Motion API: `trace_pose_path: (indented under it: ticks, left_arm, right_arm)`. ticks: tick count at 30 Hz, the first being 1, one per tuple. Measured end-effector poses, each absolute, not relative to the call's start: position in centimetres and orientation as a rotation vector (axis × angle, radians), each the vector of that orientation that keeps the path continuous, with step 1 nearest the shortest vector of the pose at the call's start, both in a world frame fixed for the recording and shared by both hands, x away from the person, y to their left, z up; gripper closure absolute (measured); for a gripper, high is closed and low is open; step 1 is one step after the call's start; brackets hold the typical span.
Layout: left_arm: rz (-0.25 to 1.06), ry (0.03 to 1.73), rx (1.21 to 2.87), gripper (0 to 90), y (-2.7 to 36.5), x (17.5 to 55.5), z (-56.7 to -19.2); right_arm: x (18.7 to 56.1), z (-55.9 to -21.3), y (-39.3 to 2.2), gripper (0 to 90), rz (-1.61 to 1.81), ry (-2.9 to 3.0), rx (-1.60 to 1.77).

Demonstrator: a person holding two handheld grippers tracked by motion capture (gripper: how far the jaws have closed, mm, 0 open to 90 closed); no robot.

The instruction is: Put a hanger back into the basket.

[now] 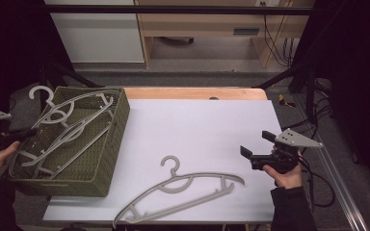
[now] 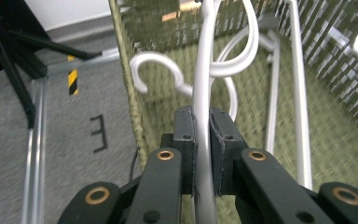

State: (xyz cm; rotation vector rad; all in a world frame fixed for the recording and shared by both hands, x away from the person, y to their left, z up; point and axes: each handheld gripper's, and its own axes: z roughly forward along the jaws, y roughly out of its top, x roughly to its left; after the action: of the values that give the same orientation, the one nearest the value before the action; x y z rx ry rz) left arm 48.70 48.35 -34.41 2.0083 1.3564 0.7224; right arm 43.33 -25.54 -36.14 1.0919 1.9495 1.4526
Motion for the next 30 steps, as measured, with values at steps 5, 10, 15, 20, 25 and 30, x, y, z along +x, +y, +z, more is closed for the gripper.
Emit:
trace_pose_path:
  ticks: [5, 10, 15, 20, 25, 30]
  left_arm:
    - [0.698, 1.362, 2.005, 82.5, 47.7, 48.9, -35.6]
    - [0.673, 1.367, 2.013, 82.4, 46.6, 49.2, -36.5]
    - [0.659, 1.433, 2.107, 82.0, 45.3, 49.7, -37.5]
    - [0.650, 1.495, 2.166, 79.9, 45.0, 50.1, -37.9]
    - [0.664, 1.496, 2.179, 72.9, 44.8, 50.0, -37.7]
    - [0.667, 1.473, 2.131, 68.6, 44.6, 49.4, -36.7]
  right_arm:
    - [43.3, -36.1, -25.5, 2.0, 1.452, 1.948, 1.093]
    - [43.3, -36.2, -25.5, 2.0, 1.451, 1.948, 1.093]
    - [43.3, -36.1, -25.5, 2.0, 1.455, 1.939, 1.096]
    - [43.2, -36.1, -25.6, 2.0, 1.455, 1.942, 1.091]
    - [43.2, -36.0, -25.6, 2.0, 1.461, 1.934, 1.092]
    - [43.2, -36.0, -25.6, 2.0, 1.464, 1.935, 1.093]
